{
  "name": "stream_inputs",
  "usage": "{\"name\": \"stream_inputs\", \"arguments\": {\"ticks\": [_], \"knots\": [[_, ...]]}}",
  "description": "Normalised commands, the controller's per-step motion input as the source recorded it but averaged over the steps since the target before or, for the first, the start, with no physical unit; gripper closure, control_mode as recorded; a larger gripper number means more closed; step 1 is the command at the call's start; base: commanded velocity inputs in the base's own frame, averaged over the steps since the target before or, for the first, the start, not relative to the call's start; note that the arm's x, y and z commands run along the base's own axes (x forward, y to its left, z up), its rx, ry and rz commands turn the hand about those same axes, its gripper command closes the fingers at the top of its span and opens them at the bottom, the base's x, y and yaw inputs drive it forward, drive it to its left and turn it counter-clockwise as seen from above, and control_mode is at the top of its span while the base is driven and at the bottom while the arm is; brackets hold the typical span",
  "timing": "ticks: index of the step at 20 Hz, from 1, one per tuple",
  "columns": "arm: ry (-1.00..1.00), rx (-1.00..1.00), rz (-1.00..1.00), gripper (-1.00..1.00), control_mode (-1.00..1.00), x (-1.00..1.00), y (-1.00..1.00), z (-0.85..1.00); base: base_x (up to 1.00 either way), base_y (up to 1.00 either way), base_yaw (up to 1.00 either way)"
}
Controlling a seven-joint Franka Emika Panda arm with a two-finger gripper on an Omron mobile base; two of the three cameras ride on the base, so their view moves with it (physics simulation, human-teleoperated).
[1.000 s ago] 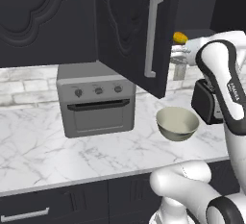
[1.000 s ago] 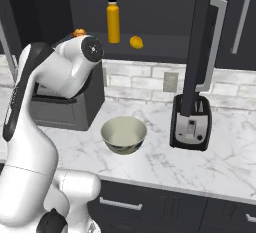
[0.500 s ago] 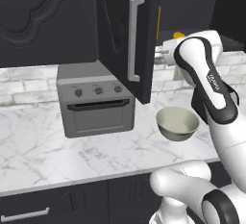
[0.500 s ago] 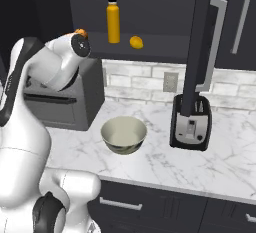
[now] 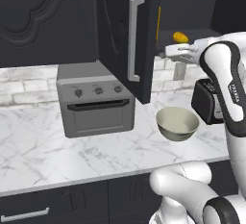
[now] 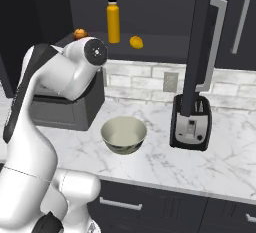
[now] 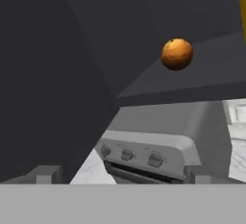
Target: Open the cabinet. Pick the orange and mango from the cabinet and place them into the bowl. Then close the cabinet.
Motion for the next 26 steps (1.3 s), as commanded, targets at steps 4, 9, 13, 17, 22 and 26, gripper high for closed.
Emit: {"name": "stream_inputs", "arguments": {"ticks": [4,9,13,17,22,26], "knots": [[0.00,-0.03,-0.23,-1.00,-1.00,0.65,-0.04,0.29,0.00,0.00,0.00],[0.00,-0.01,-0.11,-1.00,-1.00,0.83,0.00,0.06,0.00,0.00,0.00],[0.00,0.00,-0.02,-1.00,-1.00,0.56,0.00,0.00,0.00,0.00,0.00],[0.00,0.00,0.00,-1.00,-1.00,0.38,0.00,0.00,0.00,0.00,0.00],[0.00,0.00,0.00,-1.00,-1.00,0.49,0.00,0.00,0.00,0.00,0.00],[0.03,-0.02,0.00,-1.00,-1.00,0.63,0.03,0.00,0.00,0.00,0.00]]}}
